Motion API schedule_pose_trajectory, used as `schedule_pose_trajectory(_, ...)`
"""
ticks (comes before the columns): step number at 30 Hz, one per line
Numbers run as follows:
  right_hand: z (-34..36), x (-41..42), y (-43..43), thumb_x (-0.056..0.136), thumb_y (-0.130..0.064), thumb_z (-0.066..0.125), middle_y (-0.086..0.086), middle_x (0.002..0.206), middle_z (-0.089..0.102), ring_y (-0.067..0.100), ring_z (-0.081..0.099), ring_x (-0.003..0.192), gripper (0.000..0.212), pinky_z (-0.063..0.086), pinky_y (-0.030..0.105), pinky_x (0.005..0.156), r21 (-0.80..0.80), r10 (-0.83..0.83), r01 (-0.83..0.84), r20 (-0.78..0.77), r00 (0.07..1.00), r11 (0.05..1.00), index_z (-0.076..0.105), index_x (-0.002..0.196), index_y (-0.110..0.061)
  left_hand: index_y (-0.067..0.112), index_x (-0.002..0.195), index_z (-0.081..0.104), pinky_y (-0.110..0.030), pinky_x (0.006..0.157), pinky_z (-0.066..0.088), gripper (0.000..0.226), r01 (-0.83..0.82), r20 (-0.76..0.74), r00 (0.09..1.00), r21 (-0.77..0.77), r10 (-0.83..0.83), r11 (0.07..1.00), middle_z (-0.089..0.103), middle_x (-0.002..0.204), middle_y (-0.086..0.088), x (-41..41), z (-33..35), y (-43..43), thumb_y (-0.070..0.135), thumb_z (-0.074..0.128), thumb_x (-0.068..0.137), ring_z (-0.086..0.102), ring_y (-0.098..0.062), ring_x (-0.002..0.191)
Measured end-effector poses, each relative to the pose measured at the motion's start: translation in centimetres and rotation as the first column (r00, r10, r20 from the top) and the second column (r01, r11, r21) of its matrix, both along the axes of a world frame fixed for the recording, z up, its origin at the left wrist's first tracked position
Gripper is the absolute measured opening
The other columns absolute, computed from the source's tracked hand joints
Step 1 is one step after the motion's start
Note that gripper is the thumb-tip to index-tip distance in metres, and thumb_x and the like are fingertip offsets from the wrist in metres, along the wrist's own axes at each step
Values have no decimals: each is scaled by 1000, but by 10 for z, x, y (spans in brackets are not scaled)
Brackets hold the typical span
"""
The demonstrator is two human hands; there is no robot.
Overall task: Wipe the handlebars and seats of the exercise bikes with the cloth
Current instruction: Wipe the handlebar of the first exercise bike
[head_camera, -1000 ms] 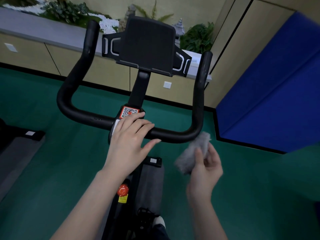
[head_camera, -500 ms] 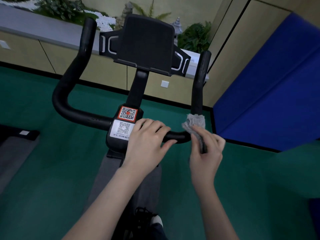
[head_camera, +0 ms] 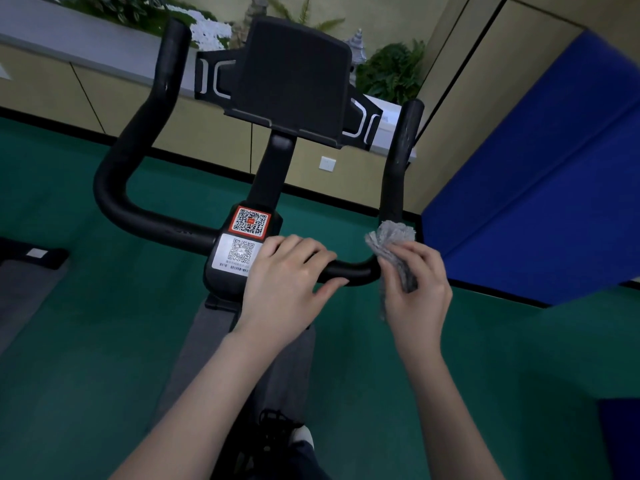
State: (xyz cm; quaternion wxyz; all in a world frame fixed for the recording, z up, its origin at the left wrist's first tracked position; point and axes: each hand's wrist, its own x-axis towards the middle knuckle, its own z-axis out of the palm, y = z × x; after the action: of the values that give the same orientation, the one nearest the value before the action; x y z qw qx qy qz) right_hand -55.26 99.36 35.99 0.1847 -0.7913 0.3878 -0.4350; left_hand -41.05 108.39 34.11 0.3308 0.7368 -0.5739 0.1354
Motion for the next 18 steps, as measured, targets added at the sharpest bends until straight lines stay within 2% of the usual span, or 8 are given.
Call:
schedule_pose_trajectory(6, 10, 1, -3, 80, -1, 74, 7, 91, 68, 20, 55, 88, 16, 41, 13, 80, -54, 184, -201, -227, 957, 978, 73, 96, -3, 17, 94, 72, -31, 81, 39, 28, -6, 6, 1000, -3, 6, 1000, 67, 90, 5, 0, -1, 0, 39, 74, 79, 61, -19, 82)
schedule_pose_trajectory(12, 34, 12, -23, 83, -3, 71, 7, 89, 71, 28, 53, 91, 8, 32, 15, 78, -1, 220, -243, -425, 878, 970, 74, 90, -4, 16, 94, 72, -30, 81, 37, 28, -5, -9, 1000, 4, 5, 1000, 67, 89, 5, 0, 2, 1, 40, 73, 79, 61, -19, 80)
schedule_pose_trajectory(15, 46, 18, -30, 84, -5, 69, 3, 91, 70, 19, 50, 90, 9, 29, 12, 77, 102, 368, -374, -534, 761, 922, 74, 92, -6, 16, 93, 72, -30, 80, 37, 27, -7, -11, 1000, 9, 7, 1000, 67, 89, 5, -1, 4, 2, 40, 71, 80, 61, -20, 80)
schedule_pose_trajectory(18, 65, 26, -48, 87, -16, 67, 2, 92, 72, 11, 56, 85, 13, 35, 6, 70, 251, 492, -450, -660, 568, 857, 74, 95, -9, 16, 93, 72, -30, 81, 37, 28, -6, -18, 1000, 12, 6, 1000, 67, 88, 5, -1, 4, 3, 41, 69, 81, 61, -20, 80)
